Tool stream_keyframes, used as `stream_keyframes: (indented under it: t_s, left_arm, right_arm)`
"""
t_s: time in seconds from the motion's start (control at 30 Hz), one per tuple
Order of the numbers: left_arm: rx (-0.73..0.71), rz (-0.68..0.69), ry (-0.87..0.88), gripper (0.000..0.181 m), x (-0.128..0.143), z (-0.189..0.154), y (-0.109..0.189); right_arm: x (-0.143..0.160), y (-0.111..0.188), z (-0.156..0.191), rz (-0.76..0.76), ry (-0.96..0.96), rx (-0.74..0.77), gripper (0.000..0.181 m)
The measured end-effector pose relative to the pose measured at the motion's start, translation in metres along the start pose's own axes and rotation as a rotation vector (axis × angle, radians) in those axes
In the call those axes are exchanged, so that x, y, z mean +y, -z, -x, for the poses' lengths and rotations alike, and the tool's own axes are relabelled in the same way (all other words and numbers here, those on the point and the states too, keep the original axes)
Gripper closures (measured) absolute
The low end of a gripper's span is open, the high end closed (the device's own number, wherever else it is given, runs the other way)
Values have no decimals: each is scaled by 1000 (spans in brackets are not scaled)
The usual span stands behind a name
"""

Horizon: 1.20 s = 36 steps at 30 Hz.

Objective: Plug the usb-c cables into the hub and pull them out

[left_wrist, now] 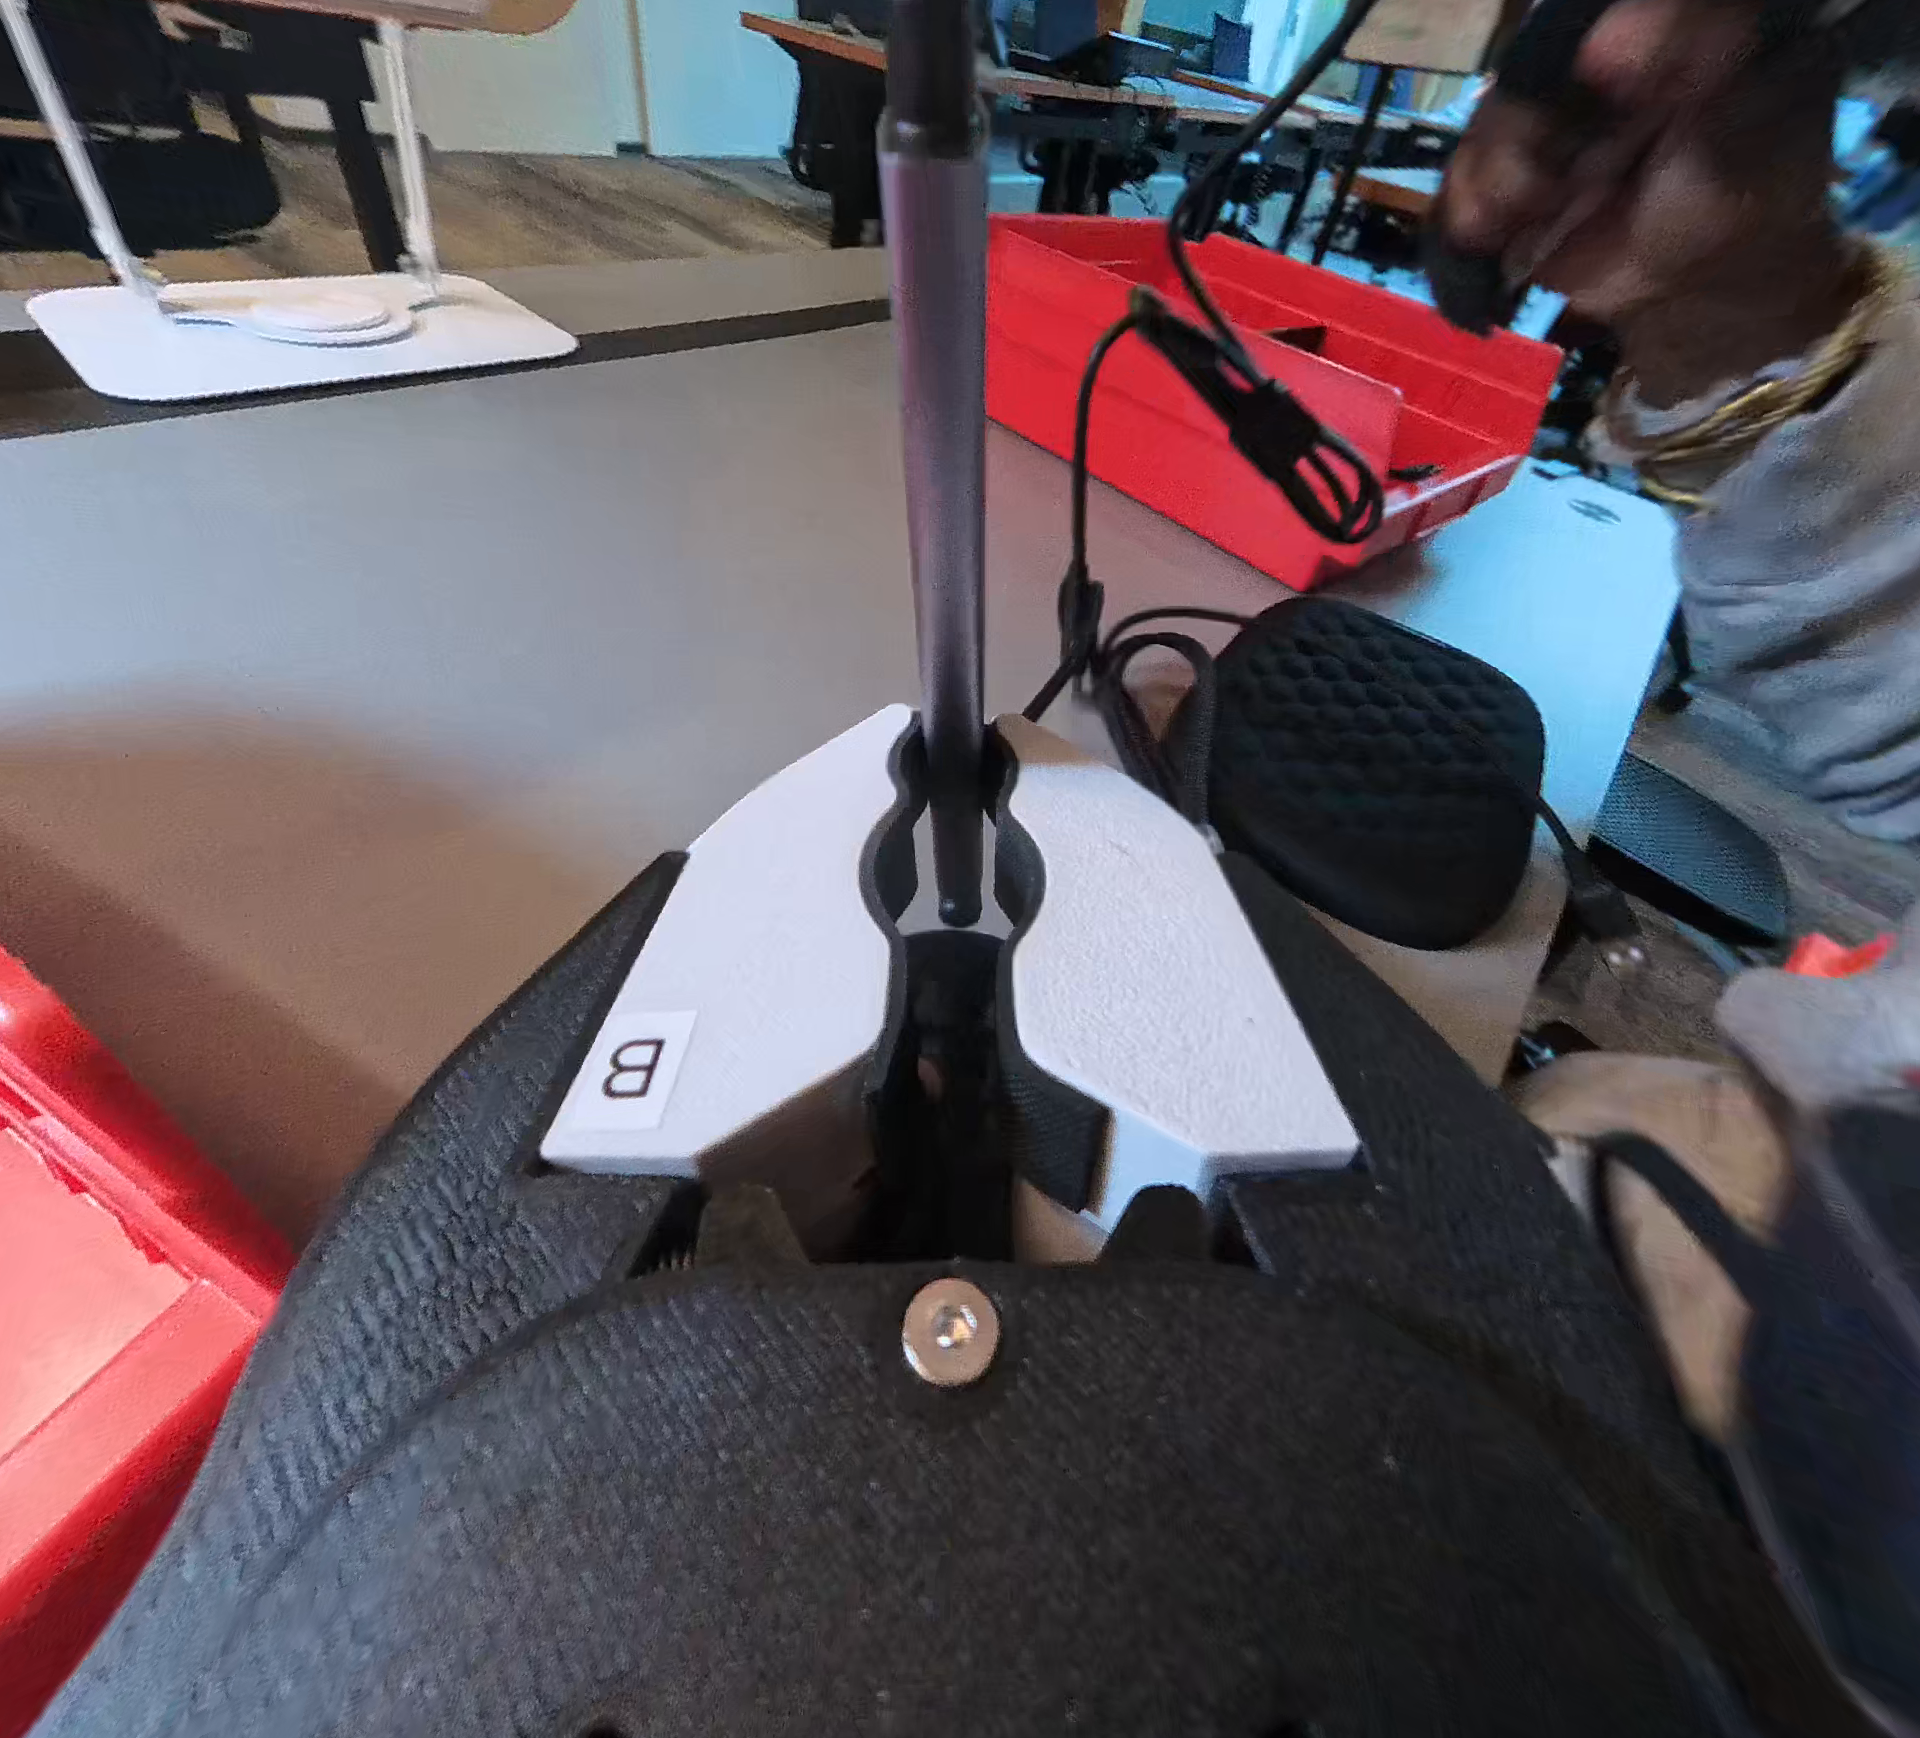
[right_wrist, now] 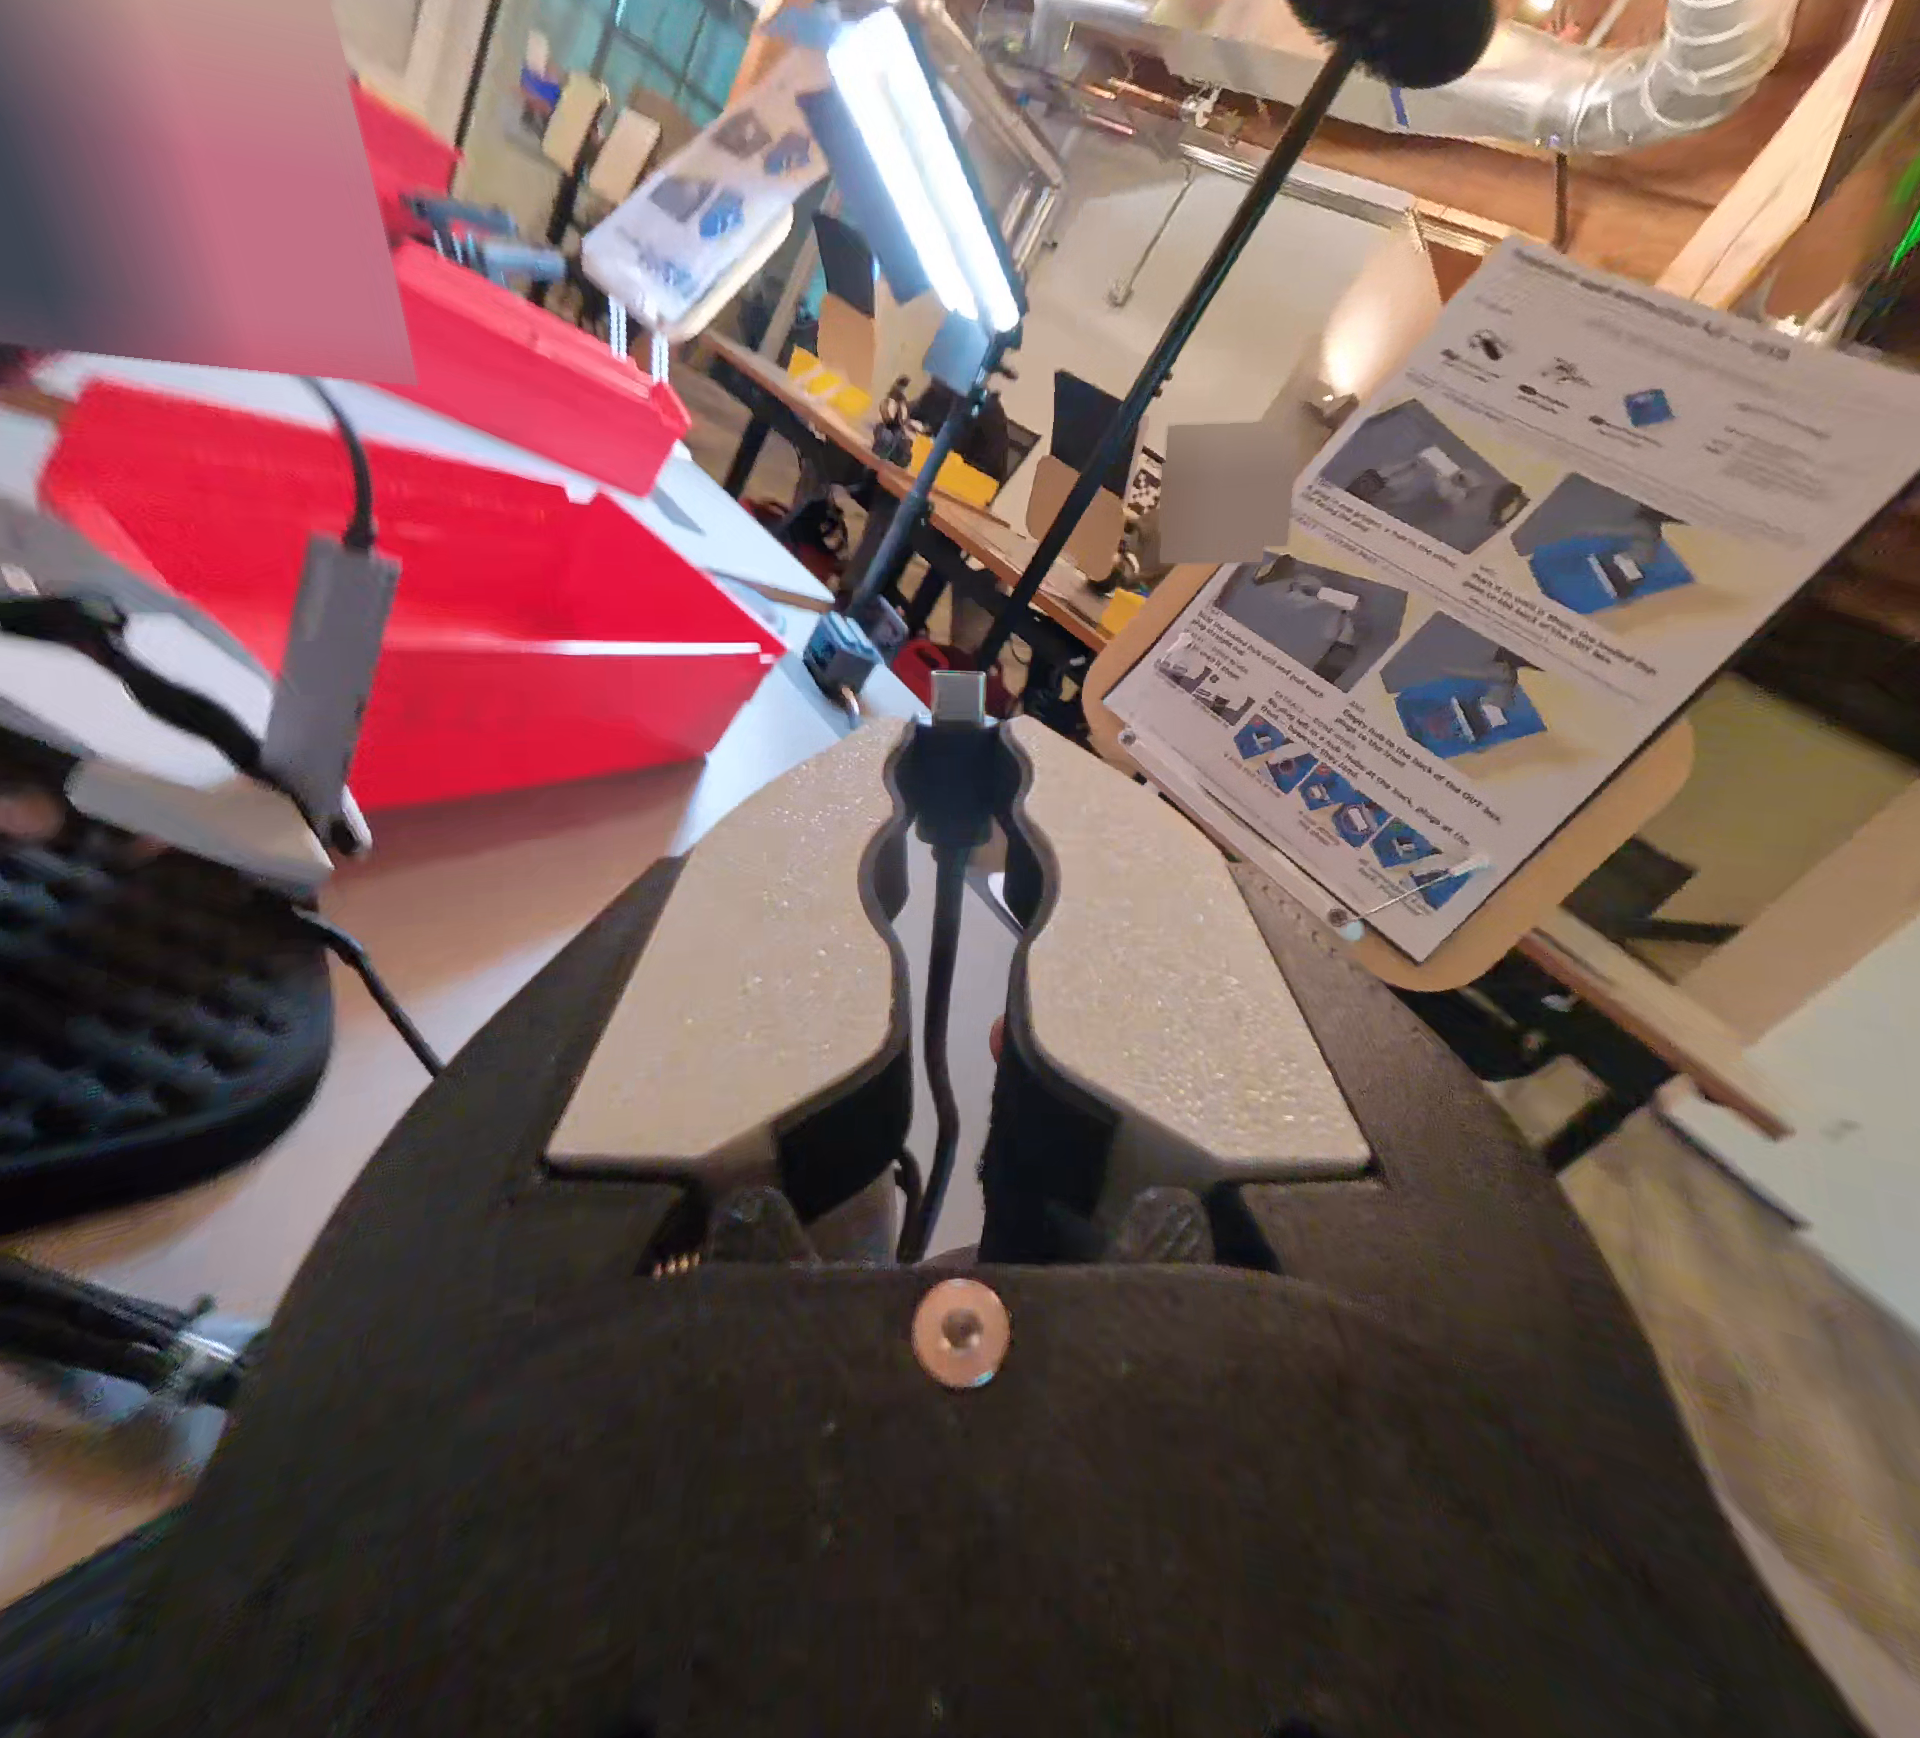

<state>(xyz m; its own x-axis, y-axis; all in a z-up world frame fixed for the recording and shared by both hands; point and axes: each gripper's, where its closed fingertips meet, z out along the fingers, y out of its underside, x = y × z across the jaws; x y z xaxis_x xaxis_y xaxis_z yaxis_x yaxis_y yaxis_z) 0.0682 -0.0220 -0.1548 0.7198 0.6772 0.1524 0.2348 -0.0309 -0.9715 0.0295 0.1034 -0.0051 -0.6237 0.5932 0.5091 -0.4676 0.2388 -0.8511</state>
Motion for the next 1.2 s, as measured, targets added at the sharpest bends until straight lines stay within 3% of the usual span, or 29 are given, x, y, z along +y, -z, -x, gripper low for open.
stream_keyframes:
  t_s: [0.1, 0.3, 0.47, 0.57, 0.7, 0.9, 1.2]
  left_arm:
    - [-31, -25, -3, 171, -2, 3, 1]
    - [-18, -24, -30, 172, 0, -1, 1]
    - [-4, -28, 3, 171, 1, 1, 1]
    - [-6, -26, 0, 171, 1, 1, 1]
    - [0, -24, -1, 171, 2, 0, 1]
    - [4, -12, 5, 171, 3, 0, -1]
    - [11, -17, 18, 171, 3, 0, 0]
  right_arm:
    - [-19, 11, -28, -41, -116, 14, 168]
    - [-46, 44, -95, -94, -110, 175, 168]
    - [-39, 78, -137, -32, -111, 196, 168]
    - [-12, 95, -160, 36, -119, 160, 168]
    - [33, 113, -162, 112, -219, -57, 168]
    - [104, 131, -164, 289, -308, -179, 168]
    - [173, 129, -118, 492, -180, -322, 168]
